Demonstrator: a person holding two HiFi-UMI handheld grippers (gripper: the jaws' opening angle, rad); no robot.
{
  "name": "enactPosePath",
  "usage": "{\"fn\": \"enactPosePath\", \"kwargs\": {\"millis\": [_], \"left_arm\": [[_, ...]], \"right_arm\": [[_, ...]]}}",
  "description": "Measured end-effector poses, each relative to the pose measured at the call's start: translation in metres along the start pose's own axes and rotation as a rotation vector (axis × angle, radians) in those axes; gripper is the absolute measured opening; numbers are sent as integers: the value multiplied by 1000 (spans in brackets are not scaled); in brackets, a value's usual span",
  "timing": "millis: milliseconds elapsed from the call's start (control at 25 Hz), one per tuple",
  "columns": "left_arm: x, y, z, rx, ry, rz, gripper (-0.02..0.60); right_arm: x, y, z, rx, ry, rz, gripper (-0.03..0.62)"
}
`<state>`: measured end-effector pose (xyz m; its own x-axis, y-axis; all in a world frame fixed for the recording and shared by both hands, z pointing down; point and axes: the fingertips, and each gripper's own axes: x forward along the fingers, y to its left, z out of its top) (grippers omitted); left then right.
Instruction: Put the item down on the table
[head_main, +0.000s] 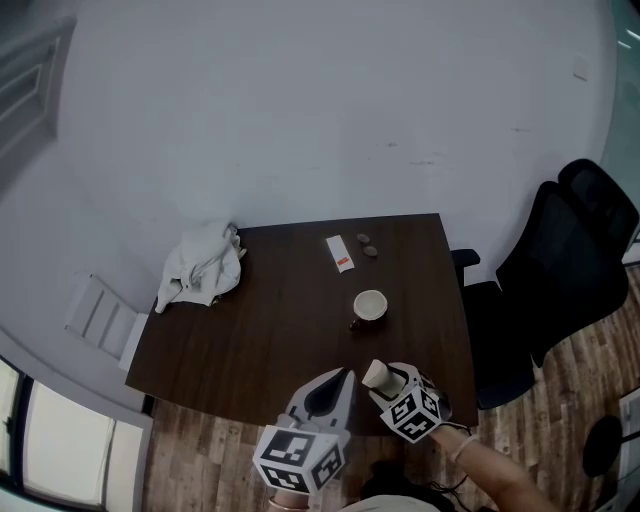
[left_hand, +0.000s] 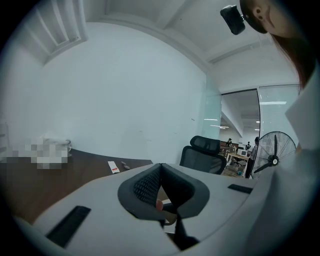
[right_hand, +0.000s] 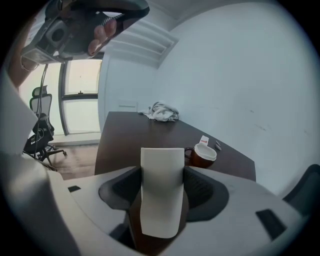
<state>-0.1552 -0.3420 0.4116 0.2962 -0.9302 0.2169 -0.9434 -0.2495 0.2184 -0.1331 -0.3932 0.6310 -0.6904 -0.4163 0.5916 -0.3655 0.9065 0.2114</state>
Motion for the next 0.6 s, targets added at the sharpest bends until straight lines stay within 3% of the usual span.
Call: {"fn": "enactPosePath", "kwargs": {"millis": [600], "left_arm": [[11, 21, -8, -23, 32, 45, 18]], "right_arm": [[75, -1, -10, -49, 126, 92, 267]]}}
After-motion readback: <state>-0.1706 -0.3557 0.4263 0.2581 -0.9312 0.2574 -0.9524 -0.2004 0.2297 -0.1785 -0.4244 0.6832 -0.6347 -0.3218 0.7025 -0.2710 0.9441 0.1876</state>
